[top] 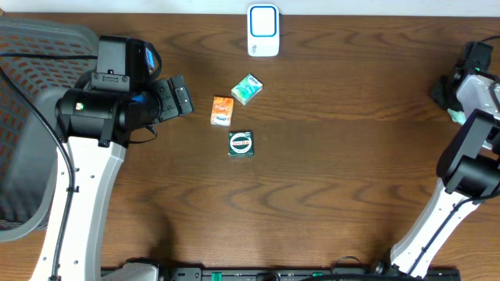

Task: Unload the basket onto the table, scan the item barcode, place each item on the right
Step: 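Raise the open right gripper away from the released packs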

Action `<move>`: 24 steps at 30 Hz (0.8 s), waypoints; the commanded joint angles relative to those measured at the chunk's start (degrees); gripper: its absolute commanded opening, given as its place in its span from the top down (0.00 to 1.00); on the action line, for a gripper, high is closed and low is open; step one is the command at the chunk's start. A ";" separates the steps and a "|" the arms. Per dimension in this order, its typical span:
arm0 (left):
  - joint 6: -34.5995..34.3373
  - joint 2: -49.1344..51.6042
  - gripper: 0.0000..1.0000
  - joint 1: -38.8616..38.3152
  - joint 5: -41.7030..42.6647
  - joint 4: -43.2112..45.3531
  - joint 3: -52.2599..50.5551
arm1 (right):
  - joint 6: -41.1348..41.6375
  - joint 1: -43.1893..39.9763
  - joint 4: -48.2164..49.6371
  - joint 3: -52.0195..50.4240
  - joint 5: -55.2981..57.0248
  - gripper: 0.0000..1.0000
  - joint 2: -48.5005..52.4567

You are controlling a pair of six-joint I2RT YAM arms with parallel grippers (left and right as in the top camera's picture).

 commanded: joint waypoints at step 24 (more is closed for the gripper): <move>0.33 0.02 0.02 0.24 -0.35 -0.13 0.70 | -1.53 4.22 -1.31 -0.61 -12.74 0.07 -17.00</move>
